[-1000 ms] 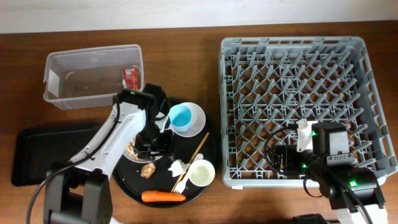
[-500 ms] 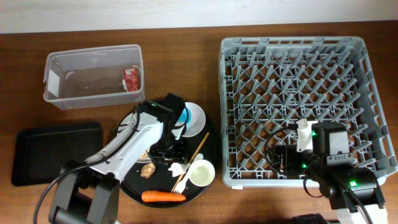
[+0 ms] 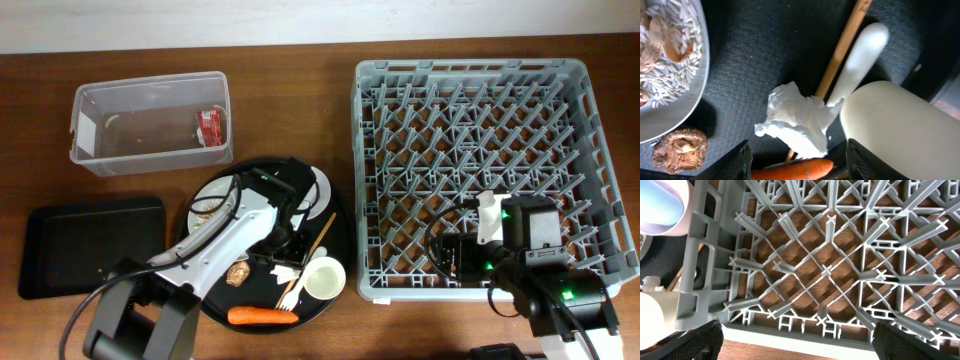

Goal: Sort waste into correct bins and load items into the dishwasher rack
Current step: 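Reach the left gripper down and grasp the white tissue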

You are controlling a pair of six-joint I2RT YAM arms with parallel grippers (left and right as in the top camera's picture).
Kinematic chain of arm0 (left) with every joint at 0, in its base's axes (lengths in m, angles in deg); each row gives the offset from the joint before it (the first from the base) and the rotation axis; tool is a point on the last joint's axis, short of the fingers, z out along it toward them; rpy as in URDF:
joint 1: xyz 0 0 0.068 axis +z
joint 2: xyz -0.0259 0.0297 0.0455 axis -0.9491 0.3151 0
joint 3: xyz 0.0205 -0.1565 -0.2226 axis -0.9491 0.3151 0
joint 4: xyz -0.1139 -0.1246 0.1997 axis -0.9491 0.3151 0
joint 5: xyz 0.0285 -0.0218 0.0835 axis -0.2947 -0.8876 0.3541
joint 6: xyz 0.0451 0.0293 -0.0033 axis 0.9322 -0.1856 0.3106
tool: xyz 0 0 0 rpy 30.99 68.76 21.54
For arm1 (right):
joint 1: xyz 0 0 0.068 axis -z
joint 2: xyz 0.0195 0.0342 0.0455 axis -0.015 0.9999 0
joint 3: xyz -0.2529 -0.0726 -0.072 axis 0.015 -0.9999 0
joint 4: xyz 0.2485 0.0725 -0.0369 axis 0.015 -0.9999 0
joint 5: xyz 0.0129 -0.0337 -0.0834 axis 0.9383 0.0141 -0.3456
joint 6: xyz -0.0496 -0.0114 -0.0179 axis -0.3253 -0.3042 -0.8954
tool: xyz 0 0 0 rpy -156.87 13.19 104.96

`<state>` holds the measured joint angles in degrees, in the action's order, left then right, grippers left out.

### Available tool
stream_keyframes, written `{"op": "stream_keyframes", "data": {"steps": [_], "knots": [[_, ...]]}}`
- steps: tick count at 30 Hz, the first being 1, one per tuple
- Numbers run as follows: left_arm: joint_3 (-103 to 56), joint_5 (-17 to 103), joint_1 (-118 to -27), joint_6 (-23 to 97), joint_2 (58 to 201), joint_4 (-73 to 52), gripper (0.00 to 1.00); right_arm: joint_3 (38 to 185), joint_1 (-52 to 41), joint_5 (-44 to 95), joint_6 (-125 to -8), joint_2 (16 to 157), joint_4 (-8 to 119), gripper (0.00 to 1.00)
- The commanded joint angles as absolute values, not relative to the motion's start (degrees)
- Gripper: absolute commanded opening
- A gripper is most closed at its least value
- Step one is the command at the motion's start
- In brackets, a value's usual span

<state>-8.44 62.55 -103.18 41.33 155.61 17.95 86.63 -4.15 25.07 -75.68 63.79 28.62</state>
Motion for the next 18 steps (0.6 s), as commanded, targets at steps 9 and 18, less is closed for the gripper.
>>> {"op": "stream_keyframes", "data": {"steps": [9, 18], "knots": [[-5.29, 63.36, -103.38, 40.93, 156.00, 16.36, 0.49, 87.57, -3.89, 25.62, -75.28, 63.84, 28.68, 0.99], [-5.29, 62.97, -105.61, 40.93, 156.00, 15.35, 0.31, 87.57, -3.89, 25.62, -75.28, 63.84, 28.66, 0.99]]}}
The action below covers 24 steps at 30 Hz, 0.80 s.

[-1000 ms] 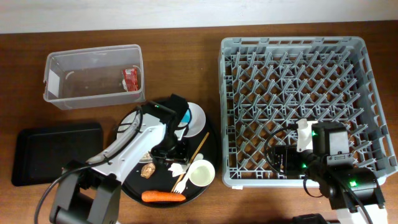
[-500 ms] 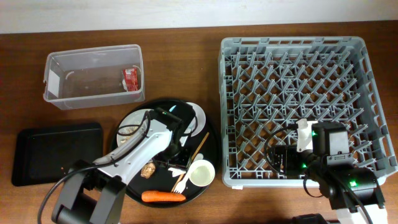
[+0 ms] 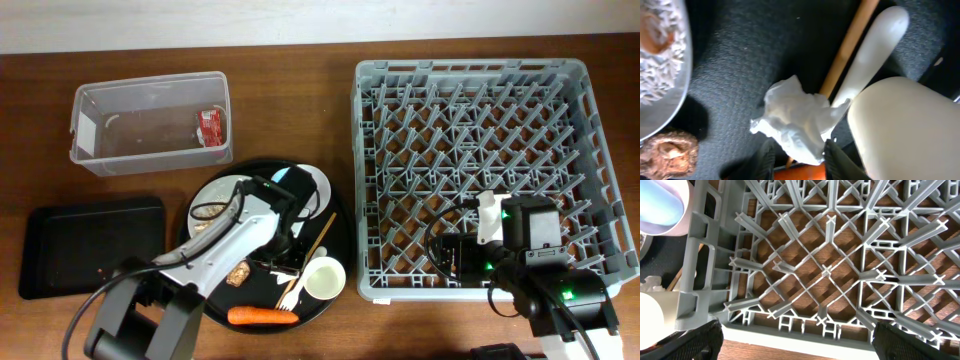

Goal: Sort waste into correct bins and load items into the dishwasher rack
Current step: 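Reach the left gripper down and grasp the white tissue, then carry the tissue to the clear bin and drop it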

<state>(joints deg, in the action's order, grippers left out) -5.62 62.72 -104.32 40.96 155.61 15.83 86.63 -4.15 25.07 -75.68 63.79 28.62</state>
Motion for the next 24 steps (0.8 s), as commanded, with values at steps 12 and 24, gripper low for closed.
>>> {"op": "stream_keyframes", "data": {"steps": [12, 24], "knots": [[-5.29, 62.99, -106.46, 40.98, 156.00, 15.37, 0.14, 87.57, -3.89, 25.62, -75.26, 63.84, 28.64, 0.99], [-7.22, 64.36, -105.65, 41.92, 155.43, 18.56, 0.00, 87.57, -3.89, 25.62, -75.26, 63.84, 28.66, 0.99]]}}
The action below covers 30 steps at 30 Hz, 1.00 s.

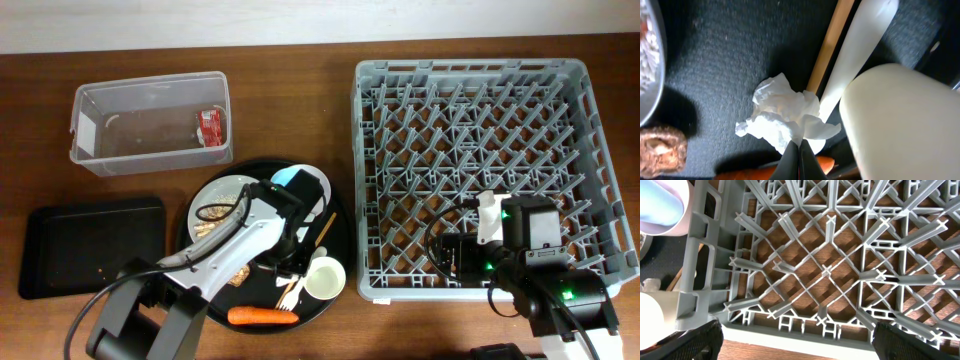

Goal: Sort waste into correct bins and load items into the dishwasher rack
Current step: 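Carry the tissue to the clear bin and drop it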

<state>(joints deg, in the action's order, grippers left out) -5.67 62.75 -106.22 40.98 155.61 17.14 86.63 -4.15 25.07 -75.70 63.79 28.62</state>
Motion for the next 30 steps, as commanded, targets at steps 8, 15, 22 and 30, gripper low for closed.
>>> {"op": "stream_keyframes", "data": {"steps": [8, 15, 22, 30], "knots": [[-20.75, 72.76, -99.97, 42.16, 151.10, 26.61, 0.00, 87.57, -3.89, 25.60, -75.28, 63.84, 28.73, 0.99], [-30.52, 82.46, -89.00, 42.12, 148.22, 20.03, 0.00, 87.57, -3.89, 25.86, -75.26, 63.84, 28.64, 0.99], [-30.49, 82.42, -77.15, 42.09, 150.71, -1.37, 0.01, 87.57, -3.94, 26.23, -75.26, 63.84, 28.18, 0.99], [-30.49, 82.44, -74.33, 42.09, 159.54, -11.23, 0.17, 87.57, -3.94, 26.23, -75.26, 63.84, 28.20, 0.98]]}}
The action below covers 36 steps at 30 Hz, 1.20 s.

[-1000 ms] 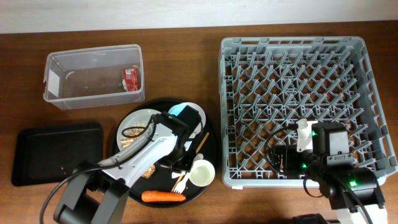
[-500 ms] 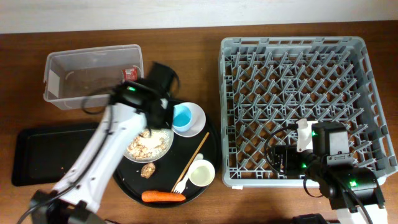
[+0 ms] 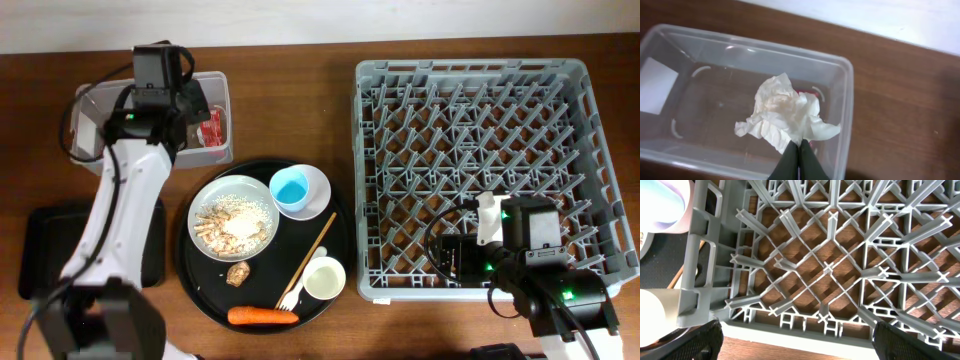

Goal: Sort waste into correct bins and load items into the dishwasher rack
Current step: 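Carry the tissue to the clear bin and drop it, then grasp the blue-lined cup with the left gripper and lift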

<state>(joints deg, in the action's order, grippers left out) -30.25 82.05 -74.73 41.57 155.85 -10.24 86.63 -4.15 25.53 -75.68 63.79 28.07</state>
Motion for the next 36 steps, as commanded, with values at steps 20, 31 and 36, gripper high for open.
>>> {"op": "stream_keyframes", "data": {"steps": [20, 31, 36], "knots": [[-32.22, 68.45, -74.59, 42.12, 158.56, -3.01, 0.48, 87.57, -3.94, 26.25, -75.28, 67.07, 27.76, 0.99], [-30.17, 59.64, -84.87, 42.09, 158.80, 14.21, 0.43, 87.57, -3.94, 30.74, -75.28, 67.09, 27.57, 0.99], [-26.67, 60.50, -87.97, 42.07, 158.80, 14.15, 0.43, 87.57, -3.94, 30.71, -75.28, 67.09, 26.23, 0.99]]}}
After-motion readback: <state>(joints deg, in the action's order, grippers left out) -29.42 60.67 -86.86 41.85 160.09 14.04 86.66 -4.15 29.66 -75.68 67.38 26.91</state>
